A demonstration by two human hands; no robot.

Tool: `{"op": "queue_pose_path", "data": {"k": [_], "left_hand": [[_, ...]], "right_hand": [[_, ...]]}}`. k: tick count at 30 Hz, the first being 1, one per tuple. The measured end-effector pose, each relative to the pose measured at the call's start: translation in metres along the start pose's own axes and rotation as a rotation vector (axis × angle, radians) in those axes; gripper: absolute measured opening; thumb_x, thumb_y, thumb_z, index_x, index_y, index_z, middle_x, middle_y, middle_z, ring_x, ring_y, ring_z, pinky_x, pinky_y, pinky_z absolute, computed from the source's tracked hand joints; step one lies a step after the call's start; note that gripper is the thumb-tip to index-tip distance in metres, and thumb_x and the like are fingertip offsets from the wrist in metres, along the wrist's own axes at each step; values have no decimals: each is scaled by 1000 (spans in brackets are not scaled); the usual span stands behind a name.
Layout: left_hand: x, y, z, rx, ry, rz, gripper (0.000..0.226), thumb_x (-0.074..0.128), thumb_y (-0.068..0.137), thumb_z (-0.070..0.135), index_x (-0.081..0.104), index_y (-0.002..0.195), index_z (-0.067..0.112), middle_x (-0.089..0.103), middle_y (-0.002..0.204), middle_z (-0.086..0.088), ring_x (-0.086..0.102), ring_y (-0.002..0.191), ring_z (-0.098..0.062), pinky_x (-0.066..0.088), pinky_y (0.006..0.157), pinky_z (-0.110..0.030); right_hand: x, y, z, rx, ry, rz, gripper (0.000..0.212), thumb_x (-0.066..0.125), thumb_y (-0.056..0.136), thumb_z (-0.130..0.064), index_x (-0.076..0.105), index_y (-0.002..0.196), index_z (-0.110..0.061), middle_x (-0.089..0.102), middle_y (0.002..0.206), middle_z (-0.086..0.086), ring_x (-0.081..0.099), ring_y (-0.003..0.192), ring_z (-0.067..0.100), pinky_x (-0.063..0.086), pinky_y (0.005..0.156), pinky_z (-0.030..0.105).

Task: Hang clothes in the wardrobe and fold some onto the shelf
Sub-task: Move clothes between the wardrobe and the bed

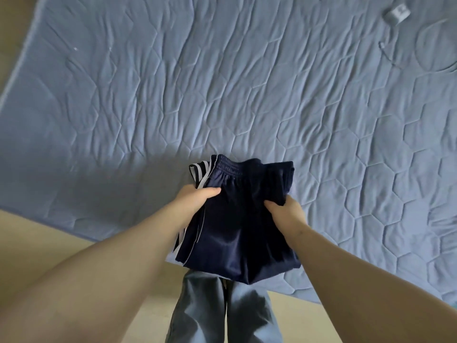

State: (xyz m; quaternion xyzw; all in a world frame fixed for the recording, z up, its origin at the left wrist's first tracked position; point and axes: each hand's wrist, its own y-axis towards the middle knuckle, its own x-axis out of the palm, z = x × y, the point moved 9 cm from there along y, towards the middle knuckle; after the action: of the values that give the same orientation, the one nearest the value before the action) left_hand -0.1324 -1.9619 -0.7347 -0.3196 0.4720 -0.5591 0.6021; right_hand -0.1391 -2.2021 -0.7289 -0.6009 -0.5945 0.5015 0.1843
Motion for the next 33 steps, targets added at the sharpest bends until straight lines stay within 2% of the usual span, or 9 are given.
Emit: {"op": "queue_pose_path", "data": {"k": [4,9,11,15,19,23,26,28,33], "left_hand": [[-38,-55,47,19,-31,-4,52,72,76,31,57,120,7,63,115,-12,60,105,-30,47,96,-41],[-97,-139,112,128,-96,47,55,72,76,29,55,123,4,61,119,-16,59,109,-33,46,98,-45],[-120,-170,134,149,-131,64,49,71,78,27,57,119,3,64,113,-17,63,101,-32,51,90,-43],[-172,-251,169,211,-213,50,22,61,87,27,65,90,5,71,65,-9,68,52,-21,53,46,-25],[-235,-336,195,308,-271,108,27,59,88,32,66,84,6,70,61,-8,67,52,-21,51,53,-26],[-304,-425,198,404,-321,224,25,58,89,30,64,84,7,69,57,-7,65,44,-18,48,37,-20],[-359,-480,180,448,-378,320,26,61,87,32,64,86,6,70,59,-9,66,45,-20,48,36,-22],[-396,-510,165,469,-413,381,27,63,86,34,65,89,6,72,64,-10,68,51,-21,50,40,-23],[-493,-563,104,517,-486,533,34,65,83,40,67,97,9,74,85,-11,71,77,-27,56,74,-35]], "right_hand": [[-17,-43,-79,-131,-47,10,9,55,86,-28,47,90,-28,56,78,-9,57,72,14,48,72,33],[-36,-118,-185,-292,-124,-21,9,59,83,-23,52,87,-20,59,78,-1,60,79,21,51,76,35],[-45,-148,-227,-354,-152,-29,13,61,81,-20,57,90,-11,62,81,5,62,82,25,53,76,34],[-57,-224,-311,-489,-174,-74,27,64,79,-19,62,101,-2,67,96,17,65,90,31,54,85,43],[-58,-308,-385,-640,-180,-116,24,65,79,-18,61,95,-1,66,90,15,65,86,30,54,82,38],[-37,-395,-445,-773,-185,-216,12,65,79,-13,57,79,-4,60,70,8,59,64,21,46,53,25],[-3,-456,-476,-866,-203,-298,15,65,79,-14,53,84,-6,60,77,10,61,73,25,51,67,31],[24,-493,-492,-926,-226,-339,18,65,79,-15,52,88,-7,62,85,12,62,84,29,53,80,37],[115,-581,-519,-1048,-296,-499,22,65,80,-13,50,94,-6,60,82,12,61,76,26,51,66,32]]}}
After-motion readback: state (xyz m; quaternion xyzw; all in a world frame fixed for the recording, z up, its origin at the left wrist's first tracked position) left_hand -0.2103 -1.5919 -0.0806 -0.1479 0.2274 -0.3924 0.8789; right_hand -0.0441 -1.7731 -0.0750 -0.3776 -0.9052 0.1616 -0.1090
